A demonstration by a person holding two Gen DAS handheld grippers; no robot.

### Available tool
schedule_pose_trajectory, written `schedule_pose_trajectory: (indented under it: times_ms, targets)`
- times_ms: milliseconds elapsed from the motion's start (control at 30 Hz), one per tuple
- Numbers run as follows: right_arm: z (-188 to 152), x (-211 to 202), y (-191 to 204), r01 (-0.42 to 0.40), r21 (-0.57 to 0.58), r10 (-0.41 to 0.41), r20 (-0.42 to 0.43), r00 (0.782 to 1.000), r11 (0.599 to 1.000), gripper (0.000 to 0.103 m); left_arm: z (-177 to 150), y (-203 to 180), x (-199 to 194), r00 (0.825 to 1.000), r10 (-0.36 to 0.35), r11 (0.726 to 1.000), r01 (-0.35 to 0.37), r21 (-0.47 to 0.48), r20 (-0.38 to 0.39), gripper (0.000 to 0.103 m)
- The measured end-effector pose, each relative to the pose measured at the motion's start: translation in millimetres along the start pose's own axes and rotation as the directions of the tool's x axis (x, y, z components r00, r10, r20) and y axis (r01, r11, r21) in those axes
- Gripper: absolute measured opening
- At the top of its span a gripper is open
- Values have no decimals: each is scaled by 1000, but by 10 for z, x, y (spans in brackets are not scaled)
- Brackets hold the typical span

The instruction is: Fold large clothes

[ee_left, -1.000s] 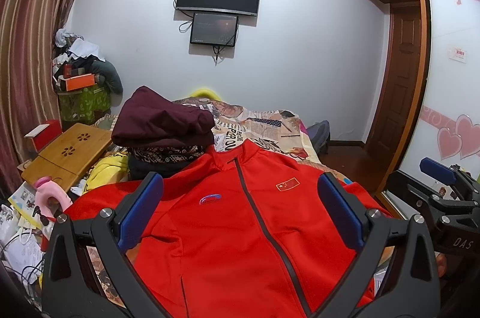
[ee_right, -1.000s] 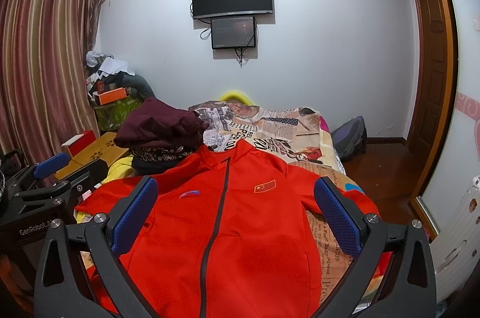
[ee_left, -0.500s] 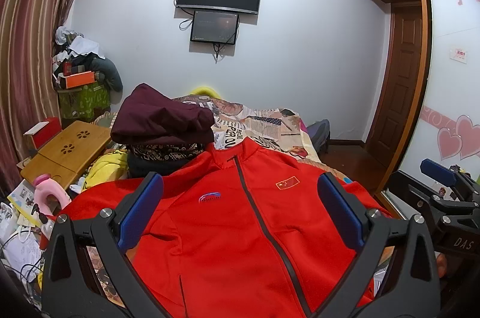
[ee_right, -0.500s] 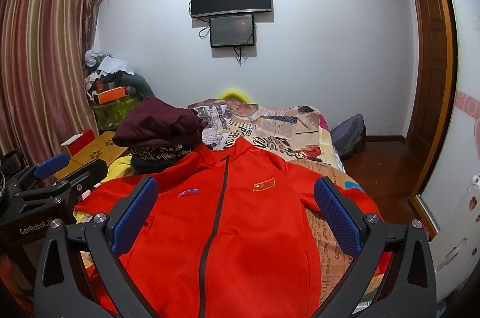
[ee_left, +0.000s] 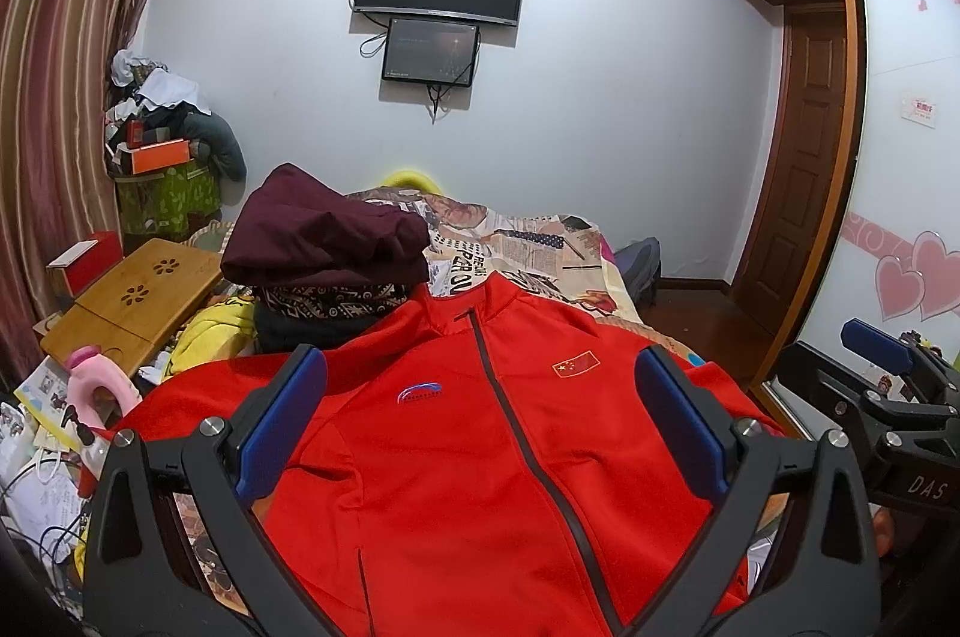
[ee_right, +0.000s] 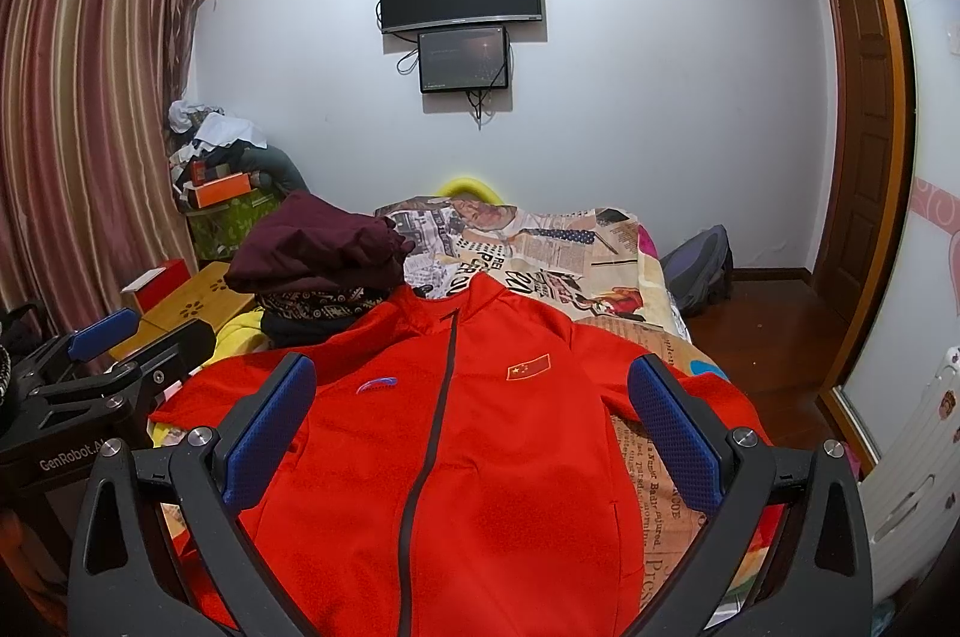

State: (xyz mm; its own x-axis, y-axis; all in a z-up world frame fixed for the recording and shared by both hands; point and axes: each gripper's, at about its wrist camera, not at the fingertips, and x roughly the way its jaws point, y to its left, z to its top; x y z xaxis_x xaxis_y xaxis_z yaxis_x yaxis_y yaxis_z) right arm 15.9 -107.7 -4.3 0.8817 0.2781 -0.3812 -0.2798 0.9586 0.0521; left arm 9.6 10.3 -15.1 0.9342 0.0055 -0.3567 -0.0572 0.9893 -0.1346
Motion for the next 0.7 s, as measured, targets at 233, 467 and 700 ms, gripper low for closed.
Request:
schedule_pose_trajectory:
  times_ms: [233, 467, 700]
  targets:
    - [5, 6, -16, 5, 1, -5, 0, 1000, 1000, 103, 14, -11, 4, 1000, 0, 1000, 0, 1, -1, 103]
    - [8, 15, -30, 9, 0, -9, -4, 1000, 1000, 103, -3, 1, 42, 1000, 1, 1000, -1, -4, -9, 103]
    - [42, 117, -45, 14, -4, -14, -17, 1000, 1000, 103, 0, 93, 116, 1000, 25, 1000, -25, -11, -19, 103]
